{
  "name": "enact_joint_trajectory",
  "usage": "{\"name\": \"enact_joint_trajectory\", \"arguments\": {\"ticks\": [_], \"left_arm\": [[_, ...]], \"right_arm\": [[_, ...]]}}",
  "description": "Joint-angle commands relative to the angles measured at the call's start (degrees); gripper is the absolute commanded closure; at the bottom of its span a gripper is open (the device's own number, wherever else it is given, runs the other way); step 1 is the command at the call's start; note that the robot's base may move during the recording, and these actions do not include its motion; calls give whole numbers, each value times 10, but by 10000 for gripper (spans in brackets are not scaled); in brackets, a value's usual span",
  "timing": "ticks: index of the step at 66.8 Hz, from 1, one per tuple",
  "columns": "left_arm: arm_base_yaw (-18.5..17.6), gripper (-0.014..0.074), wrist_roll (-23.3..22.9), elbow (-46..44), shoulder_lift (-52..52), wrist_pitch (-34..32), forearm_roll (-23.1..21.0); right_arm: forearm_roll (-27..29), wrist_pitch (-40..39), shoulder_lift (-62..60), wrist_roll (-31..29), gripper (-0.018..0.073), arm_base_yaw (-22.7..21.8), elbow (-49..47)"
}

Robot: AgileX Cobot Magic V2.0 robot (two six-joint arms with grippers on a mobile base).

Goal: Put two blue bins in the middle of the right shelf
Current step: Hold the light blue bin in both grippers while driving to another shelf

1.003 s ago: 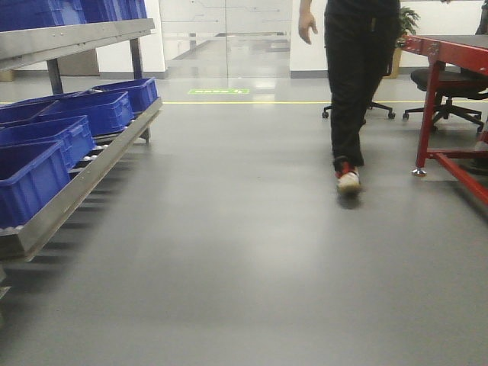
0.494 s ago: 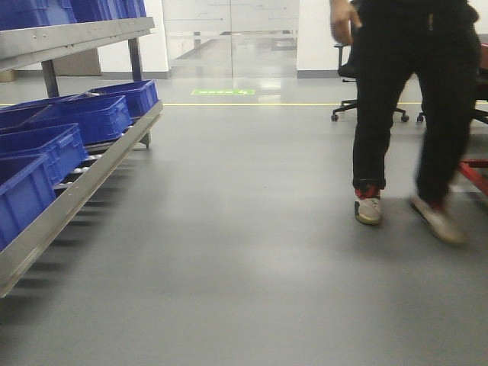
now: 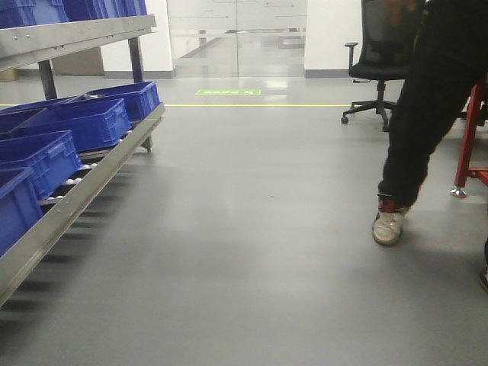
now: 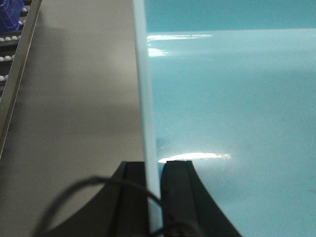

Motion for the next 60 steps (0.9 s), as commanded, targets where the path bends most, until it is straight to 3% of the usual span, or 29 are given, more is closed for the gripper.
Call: {"name": "enact_joint_trajectory", "arguments": {"ticks": [1, 23, 60], "left_arm": [[-4, 707, 1, -6, -6, -29, -17], [-4, 707, 1, -6, 10, -60, -17], [-4, 707, 1, -6, 95, -251, -17]], "right_arm": [[23, -40, -8, -9, 712, 3, -8], [23, -41, -8, -9, 712, 3, -8], [23, -43, -8, -9, 712, 3, -8]]}}
